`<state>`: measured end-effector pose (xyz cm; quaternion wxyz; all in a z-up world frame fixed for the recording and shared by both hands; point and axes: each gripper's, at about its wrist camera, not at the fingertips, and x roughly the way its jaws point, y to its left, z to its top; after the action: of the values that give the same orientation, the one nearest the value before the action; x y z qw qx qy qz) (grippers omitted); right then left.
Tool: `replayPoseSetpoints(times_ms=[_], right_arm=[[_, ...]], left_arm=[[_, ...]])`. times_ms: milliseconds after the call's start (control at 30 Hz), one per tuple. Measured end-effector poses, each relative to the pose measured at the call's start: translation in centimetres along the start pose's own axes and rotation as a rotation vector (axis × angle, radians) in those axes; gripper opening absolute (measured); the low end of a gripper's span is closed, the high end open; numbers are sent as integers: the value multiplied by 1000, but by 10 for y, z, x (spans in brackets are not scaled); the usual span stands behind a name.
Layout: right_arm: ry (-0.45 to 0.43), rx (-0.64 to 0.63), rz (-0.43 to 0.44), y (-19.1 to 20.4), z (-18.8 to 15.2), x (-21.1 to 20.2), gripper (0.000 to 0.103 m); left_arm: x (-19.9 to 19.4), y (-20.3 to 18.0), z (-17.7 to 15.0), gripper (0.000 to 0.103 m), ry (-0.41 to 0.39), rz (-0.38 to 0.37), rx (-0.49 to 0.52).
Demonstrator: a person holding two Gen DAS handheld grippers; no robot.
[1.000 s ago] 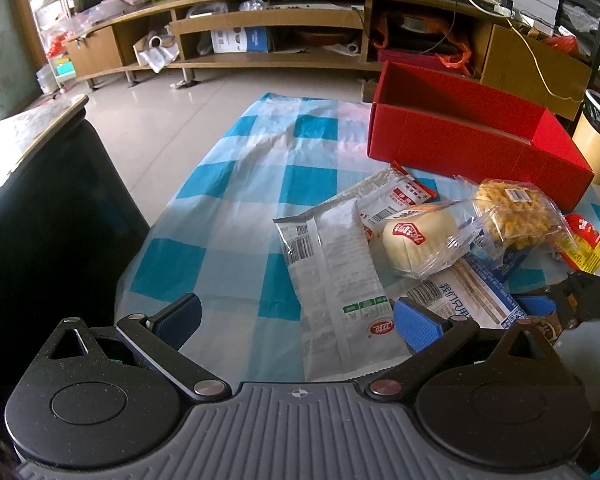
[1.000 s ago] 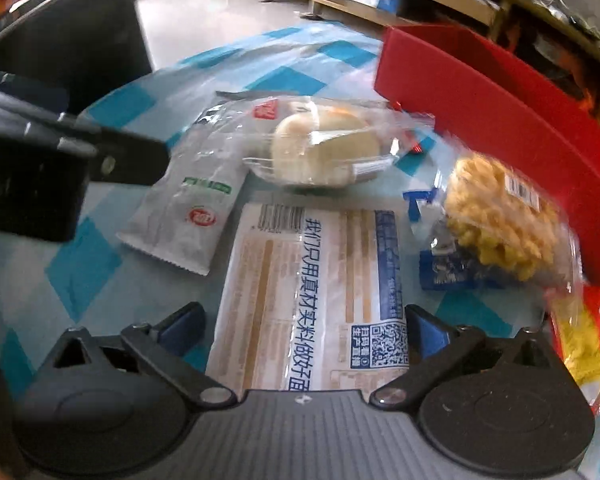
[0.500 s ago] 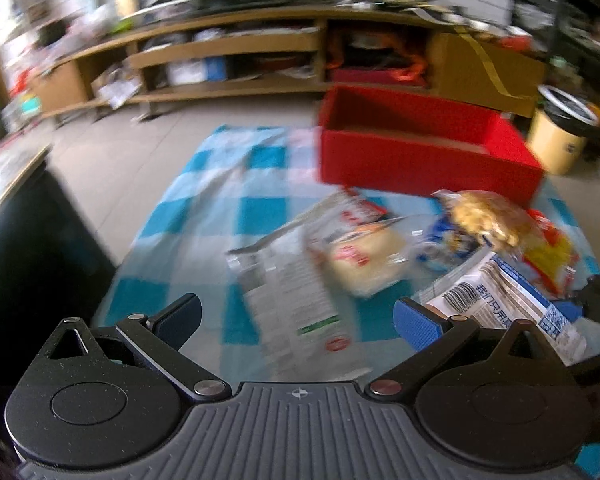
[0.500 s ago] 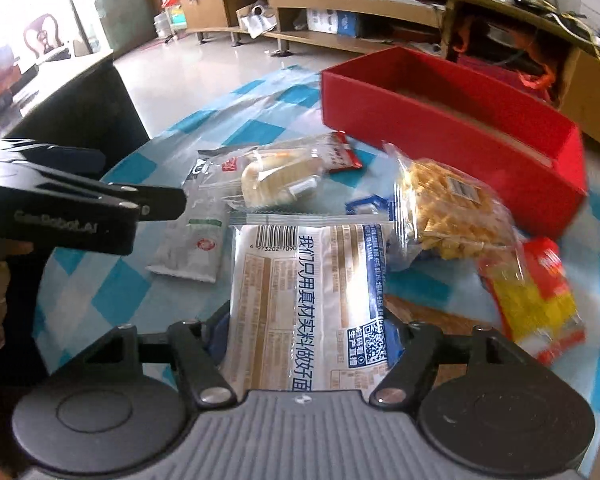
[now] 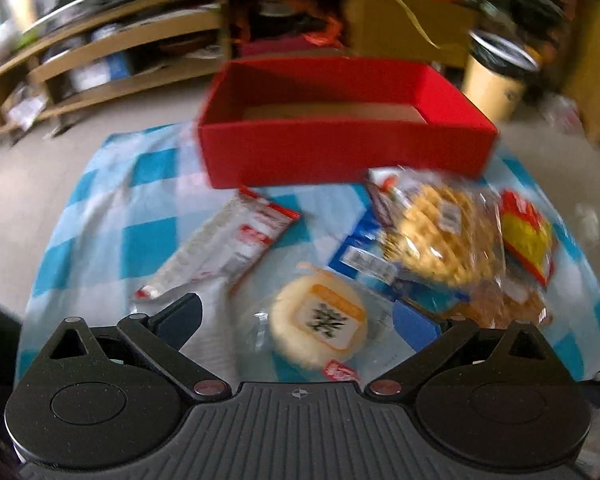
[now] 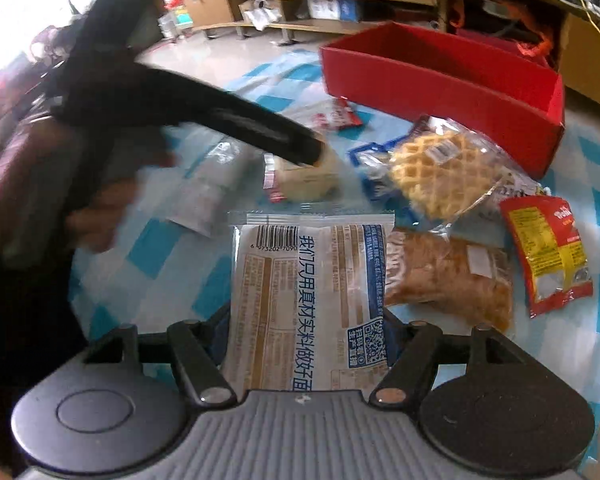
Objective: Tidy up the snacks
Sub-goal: 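Grasp the white-and-blue bread packet with the right tool while the left tool grasps the round bun bag, then carry the bread packet with the right tool while the left tool carries the bun into the red box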
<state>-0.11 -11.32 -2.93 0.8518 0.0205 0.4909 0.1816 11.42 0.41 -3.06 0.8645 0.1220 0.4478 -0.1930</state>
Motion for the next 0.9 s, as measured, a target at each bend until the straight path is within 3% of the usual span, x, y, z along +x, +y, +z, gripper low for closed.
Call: replayPoseSetpoints(times_ms=[167, 300, 400, 533, 667, 800, 900], right_arm=[[-2, -9, 27, 6, -7, -12, 65], [6, 45, 17, -6, -13, -18, 65], [-5, 91, 9, -16, -14, -23, 65], [-21, 103, -15, -22, -11, -26, 65], [-52, 100, -41, -24, -8, -34, 65], [-65, 103, -83, -28, -5, -36, 65], [-72, 97, -106, -27, -1, -39, 65]], left_arm=[[8, -16, 0, 102, 8, -14, 160], [26, -26, -3, 100, 75, -26, 260], [35, -33, -6, 99, 86, 22, 289], [37, -30, -8, 86, 90, 74, 233], [18, -19, -12, 75, 84, 62, 122], [0, -7, -23, 72, 114, 37, -13], [-14, -9, -34, 70, 117, 65, -56]])
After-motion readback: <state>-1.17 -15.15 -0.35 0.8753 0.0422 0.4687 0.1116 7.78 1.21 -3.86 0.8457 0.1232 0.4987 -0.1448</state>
